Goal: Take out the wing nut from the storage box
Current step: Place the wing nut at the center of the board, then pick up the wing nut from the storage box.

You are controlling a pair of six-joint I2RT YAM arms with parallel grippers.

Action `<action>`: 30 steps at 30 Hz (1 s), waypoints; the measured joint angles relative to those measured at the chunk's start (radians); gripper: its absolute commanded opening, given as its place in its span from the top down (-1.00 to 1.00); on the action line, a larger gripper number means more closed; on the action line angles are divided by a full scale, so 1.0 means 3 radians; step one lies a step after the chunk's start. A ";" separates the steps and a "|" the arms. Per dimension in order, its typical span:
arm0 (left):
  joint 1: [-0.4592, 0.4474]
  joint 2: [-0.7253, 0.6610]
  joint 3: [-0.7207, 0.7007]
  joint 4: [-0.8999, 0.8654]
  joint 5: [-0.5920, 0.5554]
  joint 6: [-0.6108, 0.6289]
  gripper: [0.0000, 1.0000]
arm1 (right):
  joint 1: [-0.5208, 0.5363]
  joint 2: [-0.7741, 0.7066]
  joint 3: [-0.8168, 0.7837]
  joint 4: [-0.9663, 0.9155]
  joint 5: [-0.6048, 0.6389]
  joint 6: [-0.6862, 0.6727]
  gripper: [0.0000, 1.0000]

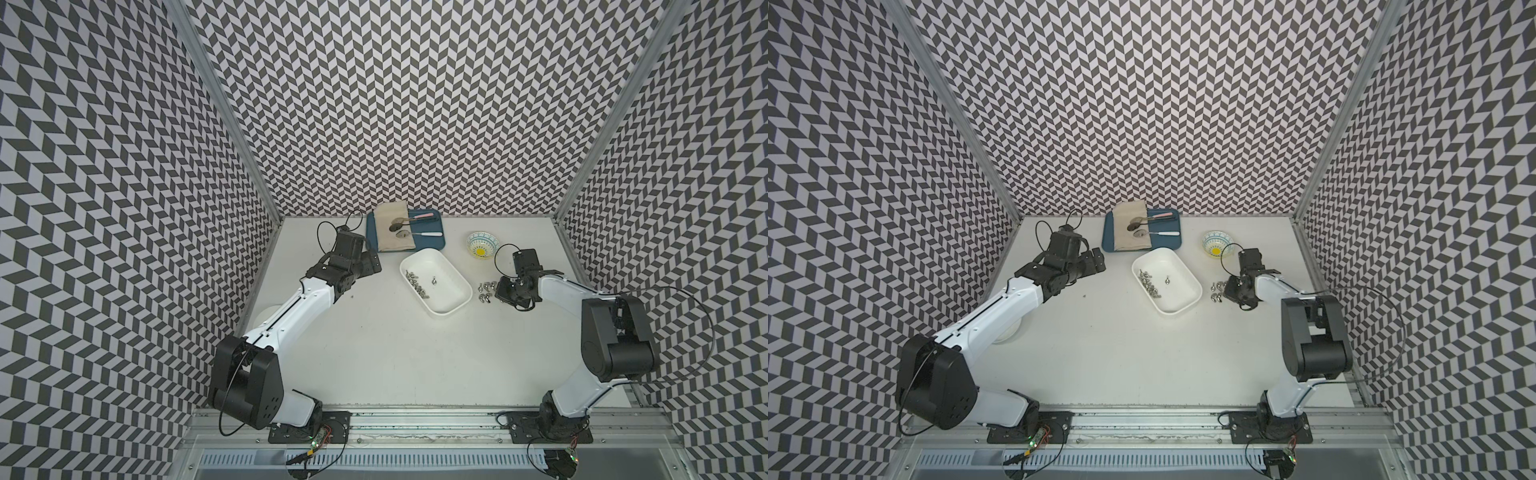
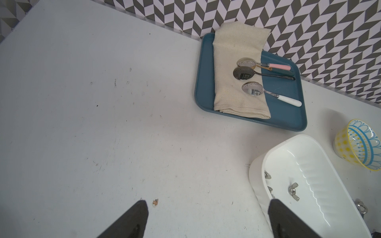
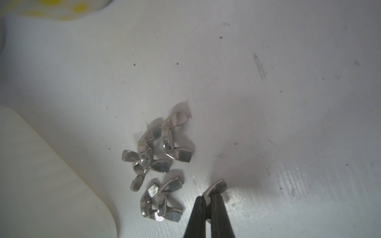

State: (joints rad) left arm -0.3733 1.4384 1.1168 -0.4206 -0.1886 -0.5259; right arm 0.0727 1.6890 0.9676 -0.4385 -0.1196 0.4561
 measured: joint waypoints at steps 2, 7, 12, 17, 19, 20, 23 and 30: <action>0.0000 0.0000 0.0000 0.0000 0.0000 0.0000 -0.90 | 0.0015 0.0023 0.0000 0.0018 -0.0020 -0.0004 0.92; 0.0000 0.0000 0.0000 0.0001 -0.0001 -0.0003 -0.90 | 0.0081 0.0084 0.0001 0.0050 -0.0045 -0.0010 0.85; 0.0000 0.0000 0.0000 0.0001 -0.0001 -0.0011 -0.90 | 0.0100 0.0092 0.0001 0.0066 -0.0053 -0.0014 0.58; 0.0000 0.0000 0.0000 0.0000 -0.0001 -0.0011 -0.90 | 0.0100 0.0092 0.0094 -0.0019 -0.0053 -0.0006 0.51; 0.0000 0.0000 0.0000 0.0001 -0.0003 -0.0011 -0.90 | 0.0104 0.0090 0.0212 -0.0064 -0.0052 -0.0003 0.50; 0.0000 0.0000 0.0000 0.0001 -0.0003 -0.0011 -0.90 | 0.0112 0.0089 0.0295 -0.0098 -0.0050 -0.0001 0.49; 0.0000 0.0000 0.0000 0.0001 -0.0003 -0.0011 -0.90 | 0.0195 0.0076 0.0581 -0.0186 -0.0014 -0.0003 0.48; 0.0000 0.0000 0.0000 0.0001 -0.0003 -0.0011 -0.90 | 0.0844 0.0070 0.1239 -0.0306 0.0062 -0.0005 0.45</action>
State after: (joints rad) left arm -0.3733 1.4384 1.1168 -0.4202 -0.1894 -0.5293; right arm 0.3260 1.7100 1.3392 -0.5304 -0.1009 0.4545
